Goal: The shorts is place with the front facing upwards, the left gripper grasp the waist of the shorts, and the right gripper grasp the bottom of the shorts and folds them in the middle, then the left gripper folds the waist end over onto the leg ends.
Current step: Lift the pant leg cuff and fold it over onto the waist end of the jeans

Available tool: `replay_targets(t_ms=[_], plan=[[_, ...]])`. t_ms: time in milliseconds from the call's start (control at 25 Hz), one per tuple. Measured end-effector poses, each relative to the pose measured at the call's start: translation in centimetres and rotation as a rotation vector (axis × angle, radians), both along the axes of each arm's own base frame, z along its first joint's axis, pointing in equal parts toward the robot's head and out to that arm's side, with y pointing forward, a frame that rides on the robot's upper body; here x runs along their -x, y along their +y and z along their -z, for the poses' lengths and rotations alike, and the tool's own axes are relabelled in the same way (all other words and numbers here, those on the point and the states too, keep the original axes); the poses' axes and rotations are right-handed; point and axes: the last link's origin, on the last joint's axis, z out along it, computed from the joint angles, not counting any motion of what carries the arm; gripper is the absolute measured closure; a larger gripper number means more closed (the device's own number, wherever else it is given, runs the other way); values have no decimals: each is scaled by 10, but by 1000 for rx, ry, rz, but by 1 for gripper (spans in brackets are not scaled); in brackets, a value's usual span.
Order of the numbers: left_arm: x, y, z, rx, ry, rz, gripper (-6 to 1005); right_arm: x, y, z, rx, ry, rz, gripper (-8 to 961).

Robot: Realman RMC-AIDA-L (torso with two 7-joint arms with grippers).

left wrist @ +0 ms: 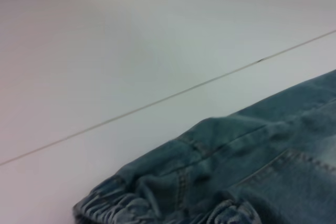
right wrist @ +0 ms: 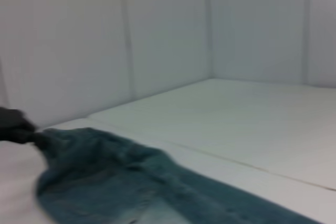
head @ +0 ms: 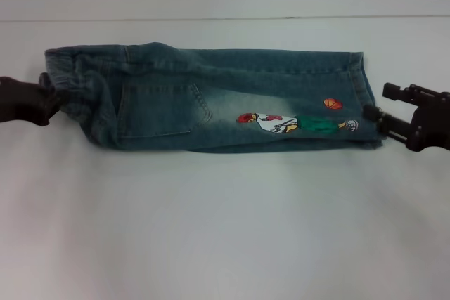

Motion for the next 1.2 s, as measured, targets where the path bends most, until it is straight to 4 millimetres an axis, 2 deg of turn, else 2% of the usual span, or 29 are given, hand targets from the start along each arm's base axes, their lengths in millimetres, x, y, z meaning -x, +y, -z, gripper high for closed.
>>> replay_targets(t_ms=[160,320,480,680,720,760,920,1200], plan=[[-12,4,0,23,-21,-2,956,-4,6,1,-63,-9,20,291],[-29,11,0,53,-60,-1,952,1,13,10,-125,-17,-10,419],[-45,19,-3,67,-88,7,948,9,23,29,-151,-34,-30,561],[-65,29,-4,84,-122,18,943,23,39,60,-143,-86,-26,800],[-77,33,-4,94,-136,31,942,25,42,65,-140,-95,-23,826],[-77,33,-4,94,-136,31,941,29,45,70,-135,-102,-22,851],[-99,40,0,120,-141,58,936,42,53,88,-122,-133,-32,954],[-148,53,13,173,-148,105,929,58,64,106,-124,-186,-35,951]])
